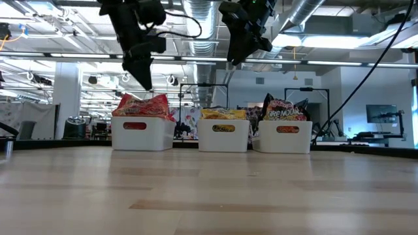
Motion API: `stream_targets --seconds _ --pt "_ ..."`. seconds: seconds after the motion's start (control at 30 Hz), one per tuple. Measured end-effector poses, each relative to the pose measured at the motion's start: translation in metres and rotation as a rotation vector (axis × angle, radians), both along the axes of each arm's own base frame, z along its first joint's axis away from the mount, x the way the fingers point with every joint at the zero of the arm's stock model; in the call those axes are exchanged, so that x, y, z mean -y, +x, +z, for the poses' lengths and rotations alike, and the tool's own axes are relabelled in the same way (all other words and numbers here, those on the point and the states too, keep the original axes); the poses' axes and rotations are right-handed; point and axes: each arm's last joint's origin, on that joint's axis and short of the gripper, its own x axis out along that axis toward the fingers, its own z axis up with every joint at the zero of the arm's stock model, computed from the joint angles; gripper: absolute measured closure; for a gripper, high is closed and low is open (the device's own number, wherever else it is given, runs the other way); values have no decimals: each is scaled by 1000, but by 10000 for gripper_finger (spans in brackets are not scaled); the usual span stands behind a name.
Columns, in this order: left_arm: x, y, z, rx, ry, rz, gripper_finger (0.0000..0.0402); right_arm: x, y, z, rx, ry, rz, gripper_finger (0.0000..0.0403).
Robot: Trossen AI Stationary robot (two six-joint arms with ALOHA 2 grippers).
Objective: Sort Maruchan noodles
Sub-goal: Put the orange noodle pack into the left white bin
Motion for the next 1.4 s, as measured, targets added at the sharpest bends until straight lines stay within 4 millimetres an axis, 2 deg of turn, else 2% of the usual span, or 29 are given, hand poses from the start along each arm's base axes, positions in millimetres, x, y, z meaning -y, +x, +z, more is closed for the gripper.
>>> stream_targets --seconds 0.1,0.2,0.33,0.53,0.67,0.9,1.03,1.2,1.3,1.4 --pt "2 -1 9 13 -47 -21 297 0 0 0 0 0 2 271" --pt "6 0 10 61 -155 -48 297 -1 0 0 0 1 3 271" --pt "12 4 -11 34 -256 -79 297 -1 0 0 0 1 2 271" --pt "6 4 -45 -61 -266 -40 297 -1 0 0 -3 2 3 271" --pt "0 5 -52 -81 -233 -4 297 -1 0 0 -3 2 3 271" --pt "-17 1 -51 -43 -183 41 297 -1 0 0 -3 2 3 271" --pt "-26 -1 -68 -117 -247 32 297 -1 0 0 -3 2 2 271" --pt "-32 7 -95 -214 -303 -3 297 -1 0 0 -3 5 -2 271" --pt "-32 9 -101 -230 -319 -9 297 -1 0 0 -6 6 -3 271" --pt "-29 9 -95 -204 -310 -26 297 -1 0 0 -6 6 -3 271"
